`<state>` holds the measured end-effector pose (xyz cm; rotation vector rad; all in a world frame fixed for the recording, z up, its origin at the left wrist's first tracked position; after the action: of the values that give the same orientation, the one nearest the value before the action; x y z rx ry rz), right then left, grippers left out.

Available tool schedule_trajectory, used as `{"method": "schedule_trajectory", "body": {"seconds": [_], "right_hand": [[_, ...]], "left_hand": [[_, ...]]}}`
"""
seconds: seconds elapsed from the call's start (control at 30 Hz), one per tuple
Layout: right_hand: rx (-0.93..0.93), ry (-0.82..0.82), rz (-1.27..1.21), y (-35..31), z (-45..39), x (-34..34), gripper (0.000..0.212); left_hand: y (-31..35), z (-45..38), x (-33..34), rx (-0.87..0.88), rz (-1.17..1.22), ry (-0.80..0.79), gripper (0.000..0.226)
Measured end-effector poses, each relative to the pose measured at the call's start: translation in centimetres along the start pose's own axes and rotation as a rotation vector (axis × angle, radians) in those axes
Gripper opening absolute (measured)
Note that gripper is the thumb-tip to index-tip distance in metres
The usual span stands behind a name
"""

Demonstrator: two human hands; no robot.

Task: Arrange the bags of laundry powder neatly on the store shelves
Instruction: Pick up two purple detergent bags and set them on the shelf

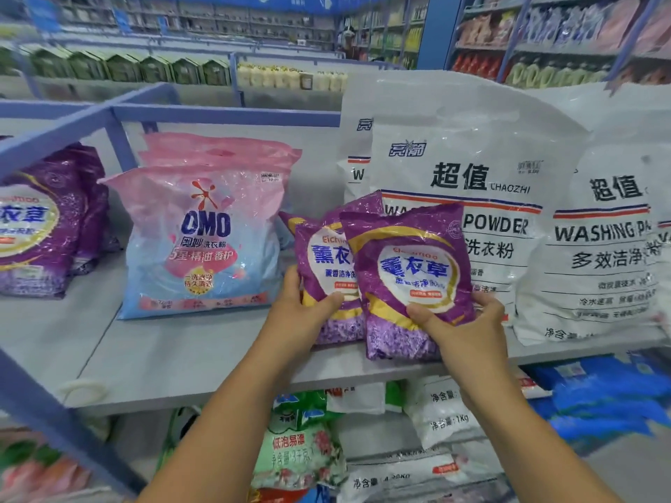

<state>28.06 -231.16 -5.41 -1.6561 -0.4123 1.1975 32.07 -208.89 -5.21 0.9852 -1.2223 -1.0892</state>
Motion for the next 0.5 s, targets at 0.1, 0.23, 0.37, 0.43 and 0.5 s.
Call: {"method": "schedule_trajectory", "body": {"seconds": [0.1, 0.23, 0.37, 0.43, 0.5], "right_hand": [[-0.018, -0.116, -0.04, 1.0, -0.6, -1.2, 0.069], [-0.021, -0.403, -0.129, 1.3, -2.0, -3.0, 0.038], [-0.066, -0.562, -0.13, 1.5, -2.6, -4.0, 0.036], [-0.065, -0.68, -0.137, 1.6, -2.5, -4.2, 0.045], [-0.071, -0.784, -0.154, 1.5, -2.4, -4.0, 0.052]], "left_hand": [[0.3, 0.5, 1.0, -0.212, 0.235, -0.066, 0.049], [-0.1, 2.7, 3.4, -0.191, 0.228, -0.071, 0.03], [-0.6, 5.2, 3.9, -0.057, 0.234, 0.119, 0.023], [-0.7, 6.8, 3.4, -0.027, 0.241, 0.193, 0.023], [-0.5, 8.8, 2.8, -0.004, 0.249, 0.244, 0.027]]}}
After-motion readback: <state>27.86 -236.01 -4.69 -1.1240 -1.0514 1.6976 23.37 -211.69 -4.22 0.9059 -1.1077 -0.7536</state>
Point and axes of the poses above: each hand's wrist, its own z-axis away from the middle knuckle, its own x-axis out of the palm, y = z × x, the point moved 2 cm from there along -z, towards the middle knuckle, and after that the axes turned 15 degrees about z, right-handed, at the moved point
